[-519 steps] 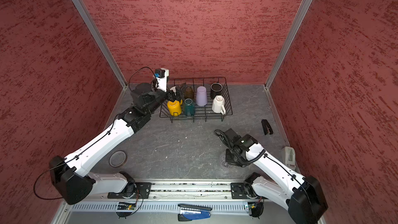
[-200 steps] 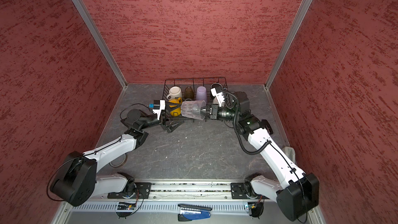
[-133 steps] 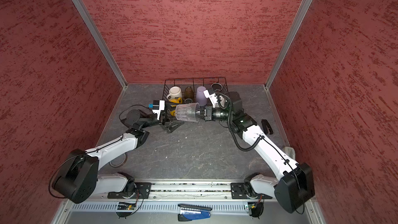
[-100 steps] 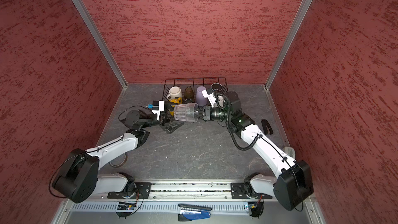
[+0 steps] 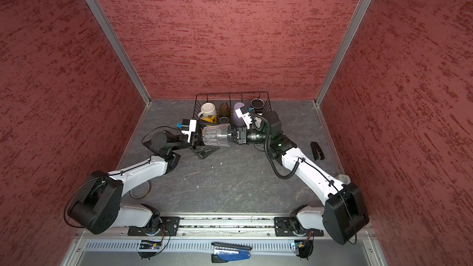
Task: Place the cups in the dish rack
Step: 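Close the left gripper on the clear glass while the right gripper holds it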
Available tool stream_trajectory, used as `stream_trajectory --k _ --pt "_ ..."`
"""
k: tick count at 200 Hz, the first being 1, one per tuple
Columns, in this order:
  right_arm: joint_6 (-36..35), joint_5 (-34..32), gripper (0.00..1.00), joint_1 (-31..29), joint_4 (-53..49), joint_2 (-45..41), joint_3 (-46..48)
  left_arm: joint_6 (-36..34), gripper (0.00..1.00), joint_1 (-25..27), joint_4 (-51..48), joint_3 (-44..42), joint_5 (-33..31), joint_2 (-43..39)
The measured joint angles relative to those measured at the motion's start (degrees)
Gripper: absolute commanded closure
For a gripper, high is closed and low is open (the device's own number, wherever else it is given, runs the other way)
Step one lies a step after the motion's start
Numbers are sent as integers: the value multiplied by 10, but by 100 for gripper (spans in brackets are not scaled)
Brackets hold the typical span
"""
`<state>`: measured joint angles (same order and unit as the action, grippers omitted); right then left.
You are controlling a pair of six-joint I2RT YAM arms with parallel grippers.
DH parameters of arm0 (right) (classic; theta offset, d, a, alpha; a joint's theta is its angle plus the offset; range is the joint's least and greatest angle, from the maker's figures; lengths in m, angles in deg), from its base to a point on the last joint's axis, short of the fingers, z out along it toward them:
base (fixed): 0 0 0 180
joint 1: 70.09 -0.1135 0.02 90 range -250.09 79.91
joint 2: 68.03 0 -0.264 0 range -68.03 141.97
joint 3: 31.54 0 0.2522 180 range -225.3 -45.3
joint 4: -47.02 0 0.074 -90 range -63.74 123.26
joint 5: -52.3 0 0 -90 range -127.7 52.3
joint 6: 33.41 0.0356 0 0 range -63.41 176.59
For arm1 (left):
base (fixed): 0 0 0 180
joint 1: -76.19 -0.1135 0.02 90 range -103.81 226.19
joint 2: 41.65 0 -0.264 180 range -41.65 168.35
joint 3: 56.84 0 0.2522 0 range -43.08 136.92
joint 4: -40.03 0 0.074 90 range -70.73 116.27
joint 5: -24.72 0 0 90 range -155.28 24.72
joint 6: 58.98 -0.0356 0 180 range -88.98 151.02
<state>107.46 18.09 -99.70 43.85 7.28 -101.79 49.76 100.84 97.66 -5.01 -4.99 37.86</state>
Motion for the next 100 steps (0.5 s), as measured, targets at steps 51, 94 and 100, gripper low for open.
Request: stream_trajectory --k 51,94,100 --pt "16 3 100 -3 29 11 10 10 1 2 7 2 9 0" --pt "23 8 100 -4 45 14 15 19 18 3 7 5 15 0" --pt "24 10 100 -4 46 14 16 20 22 3 7 7 16 0"
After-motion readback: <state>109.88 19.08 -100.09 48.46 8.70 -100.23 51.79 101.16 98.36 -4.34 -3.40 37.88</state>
